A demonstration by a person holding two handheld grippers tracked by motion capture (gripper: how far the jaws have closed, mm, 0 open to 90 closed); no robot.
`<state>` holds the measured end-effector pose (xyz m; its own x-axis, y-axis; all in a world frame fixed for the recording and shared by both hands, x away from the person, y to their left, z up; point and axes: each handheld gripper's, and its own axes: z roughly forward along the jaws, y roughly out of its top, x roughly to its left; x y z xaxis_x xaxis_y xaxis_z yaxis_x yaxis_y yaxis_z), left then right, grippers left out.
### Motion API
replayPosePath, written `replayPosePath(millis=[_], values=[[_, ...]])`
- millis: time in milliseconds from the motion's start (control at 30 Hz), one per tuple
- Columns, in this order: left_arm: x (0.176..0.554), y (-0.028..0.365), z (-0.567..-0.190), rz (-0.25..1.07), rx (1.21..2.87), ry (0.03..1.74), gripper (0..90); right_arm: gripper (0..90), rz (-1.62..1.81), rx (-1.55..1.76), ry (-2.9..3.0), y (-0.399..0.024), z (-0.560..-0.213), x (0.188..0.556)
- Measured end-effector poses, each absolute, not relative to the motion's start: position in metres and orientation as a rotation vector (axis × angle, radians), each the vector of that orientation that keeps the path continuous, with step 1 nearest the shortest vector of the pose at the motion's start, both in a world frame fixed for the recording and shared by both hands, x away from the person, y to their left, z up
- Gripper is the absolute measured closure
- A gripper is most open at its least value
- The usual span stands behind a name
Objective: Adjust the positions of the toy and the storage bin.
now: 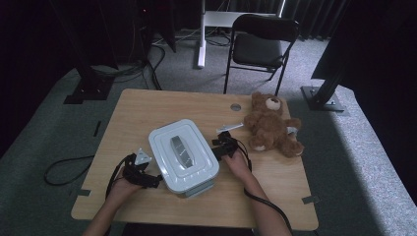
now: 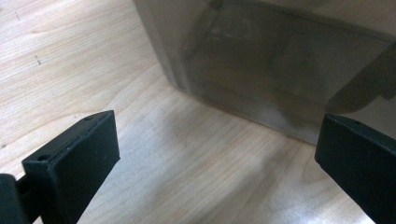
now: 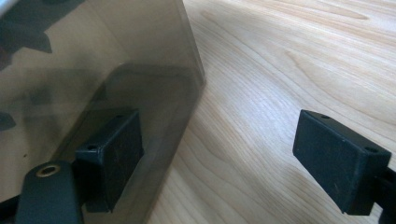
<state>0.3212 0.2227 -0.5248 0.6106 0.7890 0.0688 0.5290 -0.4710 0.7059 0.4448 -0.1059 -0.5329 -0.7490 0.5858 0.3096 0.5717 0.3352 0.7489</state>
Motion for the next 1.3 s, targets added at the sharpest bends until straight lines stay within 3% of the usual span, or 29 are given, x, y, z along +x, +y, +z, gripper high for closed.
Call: replayPosePath(millis=[433, 867, 1300], values=[[0.308, 0.217, -0.523, 0.487, 2.191, 0.989, 0.2, 16.0, 1.384, 1.06, 2.532, -0.101, -0.529, 0.444], [0.311, 0.201, -0.523, 0.463, 2.164, 0.922, 0.3, 12.6, 1.371, 1.041, 2.339, -0.137, -0.522, 0.419], [0.313, 0.22, -0.532, 0.469, 2.152, 0.963, 0.3, 12.7, 1.308, 1.069, 2.36, -0.172, -0.538, 0.391]])
